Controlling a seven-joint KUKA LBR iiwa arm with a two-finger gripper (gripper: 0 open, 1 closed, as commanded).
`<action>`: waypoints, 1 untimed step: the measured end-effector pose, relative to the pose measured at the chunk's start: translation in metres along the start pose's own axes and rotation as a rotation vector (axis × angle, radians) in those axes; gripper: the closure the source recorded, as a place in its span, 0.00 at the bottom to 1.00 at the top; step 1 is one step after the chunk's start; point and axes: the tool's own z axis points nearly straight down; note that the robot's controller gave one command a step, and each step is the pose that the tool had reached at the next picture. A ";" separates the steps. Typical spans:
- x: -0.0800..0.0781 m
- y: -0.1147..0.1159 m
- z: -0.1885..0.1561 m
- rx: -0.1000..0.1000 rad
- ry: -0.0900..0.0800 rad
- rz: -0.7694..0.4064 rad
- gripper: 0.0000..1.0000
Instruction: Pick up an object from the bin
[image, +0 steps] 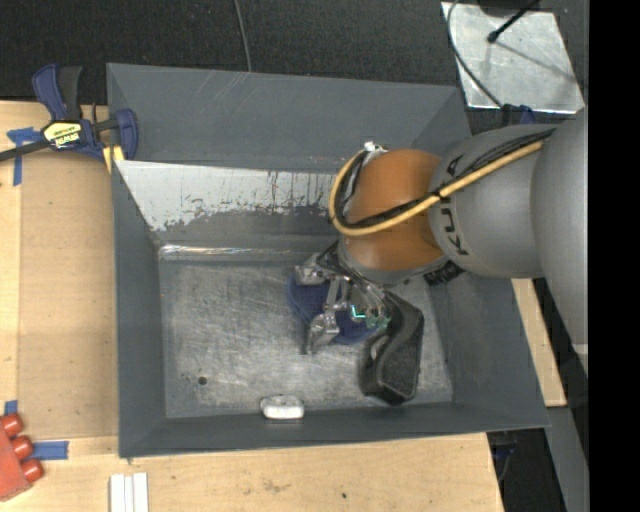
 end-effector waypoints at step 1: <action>-0.007 0.000 -0.006 -0.003 -0.028 0.003 1.00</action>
Offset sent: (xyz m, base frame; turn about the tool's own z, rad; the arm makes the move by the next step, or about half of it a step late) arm 0.0000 0.0000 0.0000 0.0000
